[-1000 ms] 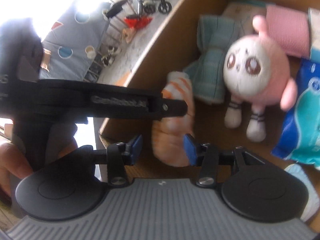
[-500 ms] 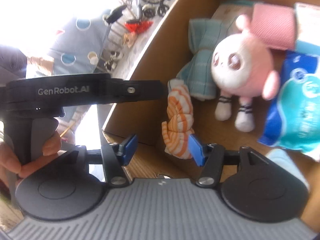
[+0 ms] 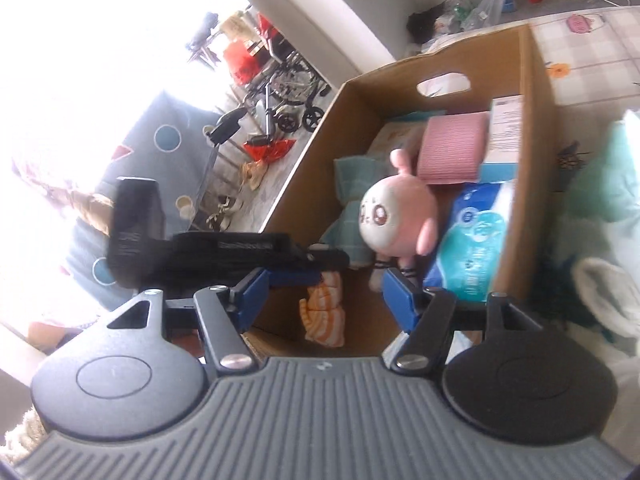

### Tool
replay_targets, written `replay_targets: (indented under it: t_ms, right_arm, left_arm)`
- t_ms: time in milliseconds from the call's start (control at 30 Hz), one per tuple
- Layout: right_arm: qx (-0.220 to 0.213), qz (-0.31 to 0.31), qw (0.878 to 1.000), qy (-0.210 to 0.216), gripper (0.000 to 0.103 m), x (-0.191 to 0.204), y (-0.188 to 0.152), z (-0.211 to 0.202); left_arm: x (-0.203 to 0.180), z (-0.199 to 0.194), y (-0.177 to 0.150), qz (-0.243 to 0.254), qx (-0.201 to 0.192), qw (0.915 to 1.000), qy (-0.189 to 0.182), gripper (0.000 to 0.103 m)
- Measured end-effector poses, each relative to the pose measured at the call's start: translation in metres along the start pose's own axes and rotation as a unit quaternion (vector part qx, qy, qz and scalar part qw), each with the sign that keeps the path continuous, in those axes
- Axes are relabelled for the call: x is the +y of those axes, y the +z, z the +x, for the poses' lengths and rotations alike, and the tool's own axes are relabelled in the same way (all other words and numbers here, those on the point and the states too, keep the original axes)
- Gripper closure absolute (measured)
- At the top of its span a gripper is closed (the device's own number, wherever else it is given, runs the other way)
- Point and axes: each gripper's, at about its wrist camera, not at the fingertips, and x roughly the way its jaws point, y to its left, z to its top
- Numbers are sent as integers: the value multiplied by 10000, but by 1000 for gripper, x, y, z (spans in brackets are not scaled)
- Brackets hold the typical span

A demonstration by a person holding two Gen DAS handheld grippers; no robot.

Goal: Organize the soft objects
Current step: 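Lower the towel into the box and open both grippers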

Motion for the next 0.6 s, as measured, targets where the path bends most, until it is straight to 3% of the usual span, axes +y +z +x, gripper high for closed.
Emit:
replay_targets:
  t_ms: [100,267,433,600]
  right_arm:
    - [-29,113,9999,-41,39,-10,1,-6]
    - [-51,149,9998,-85,39,-21,1,-5]
    - [-74,178,9998,-99,36,-26,-2,-4]
    - [-302,229,9990,-221,33,-33,-8,-23]
  left_arm:
    - [6,10,0,-37,188,9993,318,52]
    - [8,3,0,106,54,9967,808,46]
    - [-3,-8,-6,266,-140,9974,653,41]
    - [-28,-33,-23,668,-738,9943,375,34]
